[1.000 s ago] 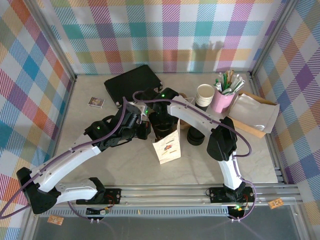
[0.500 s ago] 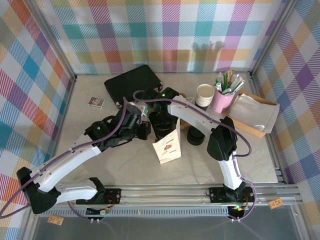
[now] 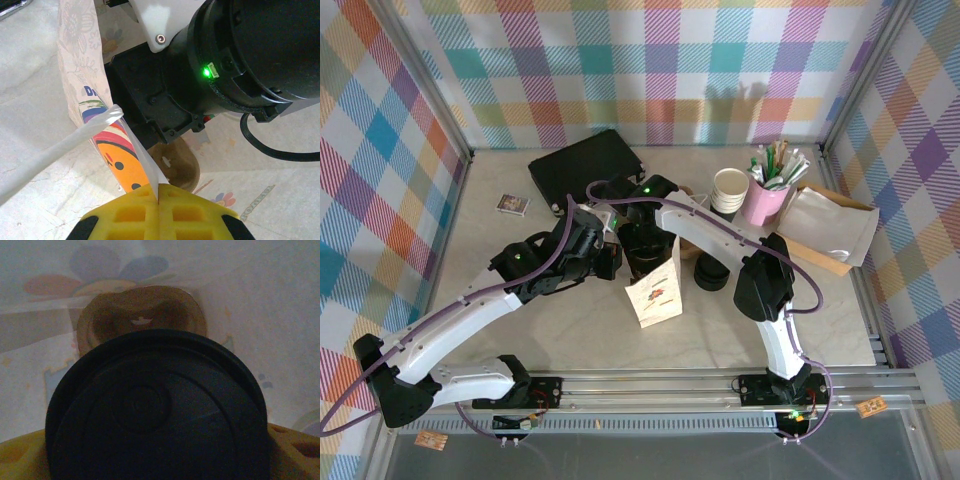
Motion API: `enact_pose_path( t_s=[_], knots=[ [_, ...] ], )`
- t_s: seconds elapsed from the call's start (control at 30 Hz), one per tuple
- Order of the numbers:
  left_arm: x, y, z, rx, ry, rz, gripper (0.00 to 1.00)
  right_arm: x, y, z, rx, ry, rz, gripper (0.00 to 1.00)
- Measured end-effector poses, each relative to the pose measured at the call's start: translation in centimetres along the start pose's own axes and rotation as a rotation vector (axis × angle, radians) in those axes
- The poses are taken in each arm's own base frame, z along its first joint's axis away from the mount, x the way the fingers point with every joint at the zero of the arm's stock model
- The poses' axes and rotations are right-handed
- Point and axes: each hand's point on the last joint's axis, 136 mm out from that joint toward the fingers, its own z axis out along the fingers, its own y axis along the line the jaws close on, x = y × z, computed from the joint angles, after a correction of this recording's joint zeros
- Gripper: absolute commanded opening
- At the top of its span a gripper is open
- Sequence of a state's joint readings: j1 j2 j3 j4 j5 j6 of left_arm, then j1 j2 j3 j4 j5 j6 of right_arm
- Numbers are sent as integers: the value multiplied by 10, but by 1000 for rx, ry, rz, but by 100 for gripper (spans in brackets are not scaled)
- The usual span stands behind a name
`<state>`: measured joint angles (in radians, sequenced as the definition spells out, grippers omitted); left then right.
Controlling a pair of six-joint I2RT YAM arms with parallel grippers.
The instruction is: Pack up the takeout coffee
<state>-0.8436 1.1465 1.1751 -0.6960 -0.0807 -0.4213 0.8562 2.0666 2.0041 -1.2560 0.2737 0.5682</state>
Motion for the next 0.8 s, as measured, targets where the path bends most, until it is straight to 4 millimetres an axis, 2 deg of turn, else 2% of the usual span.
enact_pose_path(
  t_s=[0.8],
  knots=[
    [-2, -1, 1, -6, -12, 6, 0, -7, -4, 3, 3, -13, 2, 51]
  ],
)
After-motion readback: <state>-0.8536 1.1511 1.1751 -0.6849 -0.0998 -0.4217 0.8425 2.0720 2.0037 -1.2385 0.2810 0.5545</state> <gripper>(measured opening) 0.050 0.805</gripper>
